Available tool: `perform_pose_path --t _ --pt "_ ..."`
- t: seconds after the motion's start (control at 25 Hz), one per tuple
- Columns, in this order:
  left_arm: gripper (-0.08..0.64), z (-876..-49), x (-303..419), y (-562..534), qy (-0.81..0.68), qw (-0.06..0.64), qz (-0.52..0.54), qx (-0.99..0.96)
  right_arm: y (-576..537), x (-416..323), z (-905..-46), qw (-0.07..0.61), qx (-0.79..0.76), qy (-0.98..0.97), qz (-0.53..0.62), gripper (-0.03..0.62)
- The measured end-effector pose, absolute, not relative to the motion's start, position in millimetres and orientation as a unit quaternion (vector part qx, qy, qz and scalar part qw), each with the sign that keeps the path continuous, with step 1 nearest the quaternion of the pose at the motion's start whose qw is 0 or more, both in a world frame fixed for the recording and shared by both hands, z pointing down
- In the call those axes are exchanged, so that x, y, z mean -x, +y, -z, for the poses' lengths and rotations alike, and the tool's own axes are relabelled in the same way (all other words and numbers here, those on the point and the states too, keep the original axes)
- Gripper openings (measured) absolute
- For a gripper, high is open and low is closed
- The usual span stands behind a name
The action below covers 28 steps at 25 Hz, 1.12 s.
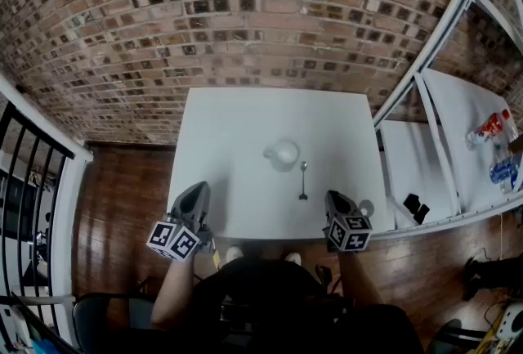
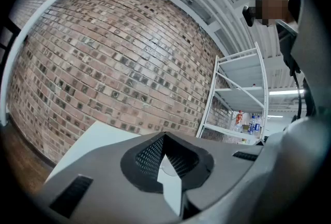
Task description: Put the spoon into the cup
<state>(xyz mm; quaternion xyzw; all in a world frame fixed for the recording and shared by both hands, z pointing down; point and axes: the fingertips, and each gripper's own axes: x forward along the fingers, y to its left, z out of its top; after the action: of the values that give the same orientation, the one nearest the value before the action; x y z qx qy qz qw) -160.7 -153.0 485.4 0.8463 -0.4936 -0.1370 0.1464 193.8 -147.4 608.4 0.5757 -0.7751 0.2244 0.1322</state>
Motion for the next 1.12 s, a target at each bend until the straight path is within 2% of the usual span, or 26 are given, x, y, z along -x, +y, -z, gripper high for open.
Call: perform_pose_path --t 0.44,0.56,0.64,0.68,1.12 --pt "0.005 -495 172 -144 -0.507 0.15 0.131 -0.839 -170 -159 -637 0.194 -0.537 -0.786 -0.238 0.006" --pt "0.005 -497 181 -142 -0.512 0.152 0.128 -0.836 -165 -148 -665 0.227 -0.521 -0.778 -0.267 0.092" --pt "0.005 -498 187 -140 -0.513 0.154 0.124 -0.835 -162 -144 -683 0.253 -0.518 -0.766 -0.284 0.173" --pt "0.005 -500 190 -140 -0.514 0.156 0.121 -0.835 -162 -143 -690 0.264 -0.518 -0.761 -0.289 0.189" --pt "0.004 -522 200 -128 -0.518 0.183 0.091 -0.831 -166 -135 -723 0.309 -0.546 -0.724 -0.287 0.192"
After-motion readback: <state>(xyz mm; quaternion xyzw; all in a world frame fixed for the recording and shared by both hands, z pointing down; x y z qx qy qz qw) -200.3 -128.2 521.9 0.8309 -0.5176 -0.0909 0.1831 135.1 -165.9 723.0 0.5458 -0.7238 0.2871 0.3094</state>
